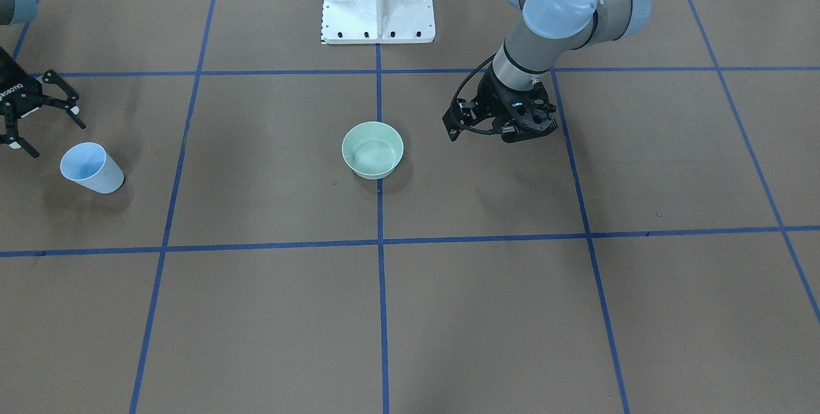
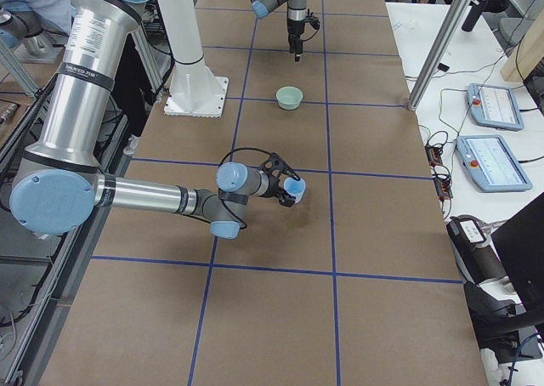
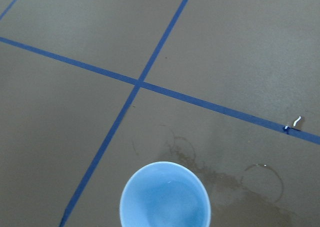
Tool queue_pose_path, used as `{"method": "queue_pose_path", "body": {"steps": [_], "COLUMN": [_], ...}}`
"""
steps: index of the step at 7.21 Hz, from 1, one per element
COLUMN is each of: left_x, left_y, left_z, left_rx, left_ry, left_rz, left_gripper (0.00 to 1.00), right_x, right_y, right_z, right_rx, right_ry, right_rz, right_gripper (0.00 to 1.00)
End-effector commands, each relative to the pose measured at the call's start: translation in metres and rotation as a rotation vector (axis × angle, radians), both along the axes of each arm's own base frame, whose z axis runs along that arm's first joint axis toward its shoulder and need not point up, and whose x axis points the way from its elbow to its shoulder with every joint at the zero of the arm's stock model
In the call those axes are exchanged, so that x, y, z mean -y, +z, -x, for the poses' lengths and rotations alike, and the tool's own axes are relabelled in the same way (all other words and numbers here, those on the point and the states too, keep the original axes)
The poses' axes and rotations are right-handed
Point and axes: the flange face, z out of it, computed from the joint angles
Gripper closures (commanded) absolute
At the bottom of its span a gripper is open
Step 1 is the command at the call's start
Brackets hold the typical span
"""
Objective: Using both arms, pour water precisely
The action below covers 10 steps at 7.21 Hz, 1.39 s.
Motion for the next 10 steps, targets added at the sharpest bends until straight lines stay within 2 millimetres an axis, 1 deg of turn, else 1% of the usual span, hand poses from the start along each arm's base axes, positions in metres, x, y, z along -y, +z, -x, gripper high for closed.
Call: {"method": "queue_pose_path", "body": {"steps": [1, 2, 3, 4, 5, 6, 9, 10], "left_x": [0.0, 0.0, -0.001, -0.001, -0.001, -0.001, 0.001, 0.0], "left_y": [0.0, 0.0, -0.002, 0.0, 0.0, 0.0, 0.0, 0.002], "left_z": [0.0, 0.0, 0.001, 0.001, 0.001, 0.001, 0.003, 0.004], "left_rx": [0.0, -0.001, -0.003, -0.001, -0.001, 0.0, -0.001, 0.002], "left_ry": [0.0, -0.001, -0.001, -0.001, -0.001, -0.002, -0.005, -0.005], "left_rz": [0.0, 0.001, -0.001, 0.001, 0.001, 0.0, 0.001, 0.003], "left_gripper": [0.0, 0.0, 0.0, 0.0, 0.0, 0.0, 0.0, 0.0], "right_x": [0.001, 0.004, 0.007, 0.016, 0.024, 0.028, 0.029, 0.029], "right_y": [0.015, 0.018, 0.017, 0.014, 0.019, 0.019, 0.02, 0.02], "right_z": [0.015, 0.019, 0.025, 0.036, 0.049, 0.056, 0.062, 0.063], "right_rx": [0.034, 0.028, 0.029, 0.03, 0.025, 0.028, 0.025, 0.025], "right_ry": [-0.009, 0.0, 0.001, 0.011, 0.019, 0.017, 0.028, 0.027], "right_rz": [0.012, 0.013, 0.008, 0.0, -0.002, -0.004, -0.01, -0.01], "right_gripper": [0.05, 0.04, 0.03, 0.02, 0.02, 0.02, 0.03, 0.19]}}
